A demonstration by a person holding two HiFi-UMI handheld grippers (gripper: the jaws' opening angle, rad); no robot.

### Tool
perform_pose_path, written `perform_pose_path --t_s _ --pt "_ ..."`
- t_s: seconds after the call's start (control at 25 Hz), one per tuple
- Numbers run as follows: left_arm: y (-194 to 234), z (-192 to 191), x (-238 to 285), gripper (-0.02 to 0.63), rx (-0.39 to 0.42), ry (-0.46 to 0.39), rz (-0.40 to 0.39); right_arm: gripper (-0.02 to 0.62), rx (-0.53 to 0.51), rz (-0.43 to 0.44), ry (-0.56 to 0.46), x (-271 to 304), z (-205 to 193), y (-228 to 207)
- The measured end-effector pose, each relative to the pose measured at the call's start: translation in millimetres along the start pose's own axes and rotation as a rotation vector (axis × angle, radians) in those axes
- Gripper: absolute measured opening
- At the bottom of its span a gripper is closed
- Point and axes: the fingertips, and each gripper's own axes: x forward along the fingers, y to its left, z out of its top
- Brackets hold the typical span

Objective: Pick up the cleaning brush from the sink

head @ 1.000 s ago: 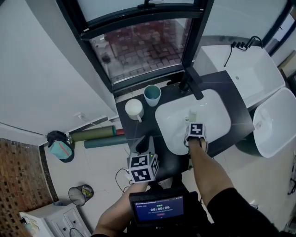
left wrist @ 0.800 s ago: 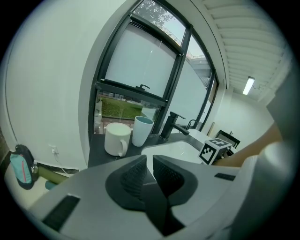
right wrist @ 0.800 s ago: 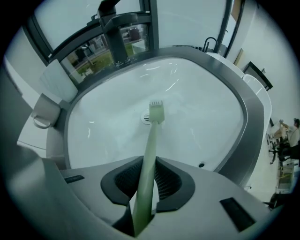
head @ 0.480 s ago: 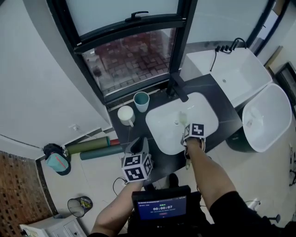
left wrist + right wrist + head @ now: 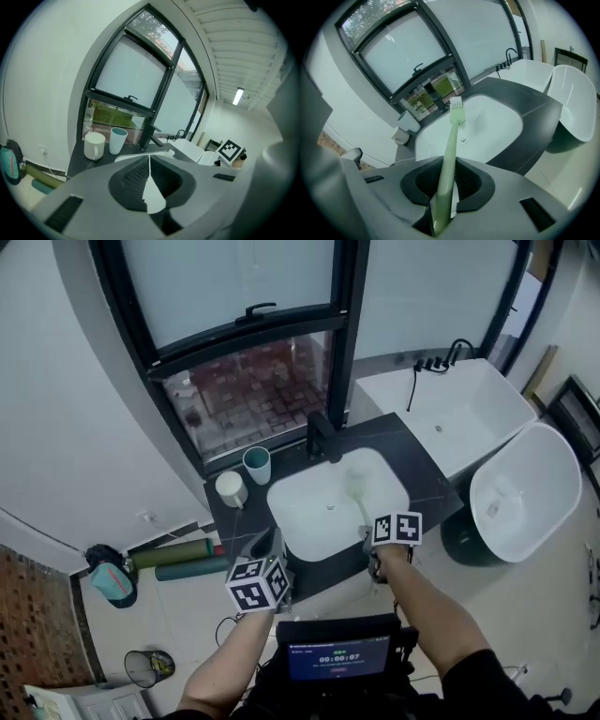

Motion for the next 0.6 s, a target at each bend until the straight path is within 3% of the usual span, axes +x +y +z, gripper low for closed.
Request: perform_pose_path --t_s 0.36,0.6 --pt "-161.3 -55.1 -47.0 0.000 -0.249 -0.086 0.028 0.037 -0.172 0.279 -0.149 -136.2 12.8 -66.7" --pt "-231.0 -90.1 -90.2 0.000 -0.388 -0.048 -0.091 0.037 -0.280 0.359 -0.298 -217.4 22.5 -70.7"
